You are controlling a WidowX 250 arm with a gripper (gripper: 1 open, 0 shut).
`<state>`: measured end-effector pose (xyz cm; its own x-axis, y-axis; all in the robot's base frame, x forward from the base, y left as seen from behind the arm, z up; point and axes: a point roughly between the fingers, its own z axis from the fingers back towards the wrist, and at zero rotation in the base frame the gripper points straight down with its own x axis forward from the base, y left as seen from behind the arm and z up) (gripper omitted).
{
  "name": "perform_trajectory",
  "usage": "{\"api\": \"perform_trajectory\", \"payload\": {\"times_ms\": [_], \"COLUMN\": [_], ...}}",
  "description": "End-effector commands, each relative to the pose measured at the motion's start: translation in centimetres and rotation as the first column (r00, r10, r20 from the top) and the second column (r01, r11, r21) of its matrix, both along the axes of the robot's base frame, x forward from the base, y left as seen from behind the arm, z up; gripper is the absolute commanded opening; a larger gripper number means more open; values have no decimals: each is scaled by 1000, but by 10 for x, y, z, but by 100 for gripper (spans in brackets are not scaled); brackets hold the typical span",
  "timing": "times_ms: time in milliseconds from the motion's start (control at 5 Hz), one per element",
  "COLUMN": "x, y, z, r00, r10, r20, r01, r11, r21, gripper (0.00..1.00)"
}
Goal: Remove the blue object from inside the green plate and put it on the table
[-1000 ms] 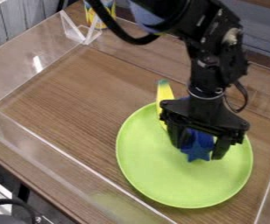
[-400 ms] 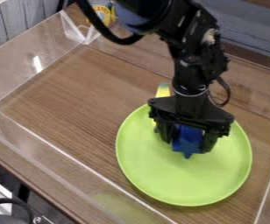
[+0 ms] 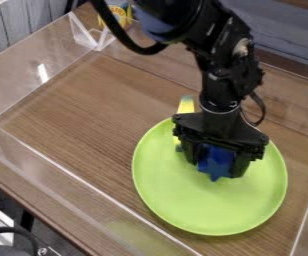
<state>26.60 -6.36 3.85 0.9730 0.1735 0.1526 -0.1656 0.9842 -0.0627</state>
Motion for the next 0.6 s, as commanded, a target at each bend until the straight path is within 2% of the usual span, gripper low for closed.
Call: {"api": "perform_trajectory", "payload": {"times_ms": [0,200,400], "x": [6,2,-7], "y": [2,-1,9], "z": [4,6,-1], "r00": [1000,1000,1000], "r10": [-13,-3,12], "r20": [17,15,6], "r01": [13,3,-12], "r11": [1000,1000,1000], "r21": [3,4,12], "gripper": [100,0,0]}}
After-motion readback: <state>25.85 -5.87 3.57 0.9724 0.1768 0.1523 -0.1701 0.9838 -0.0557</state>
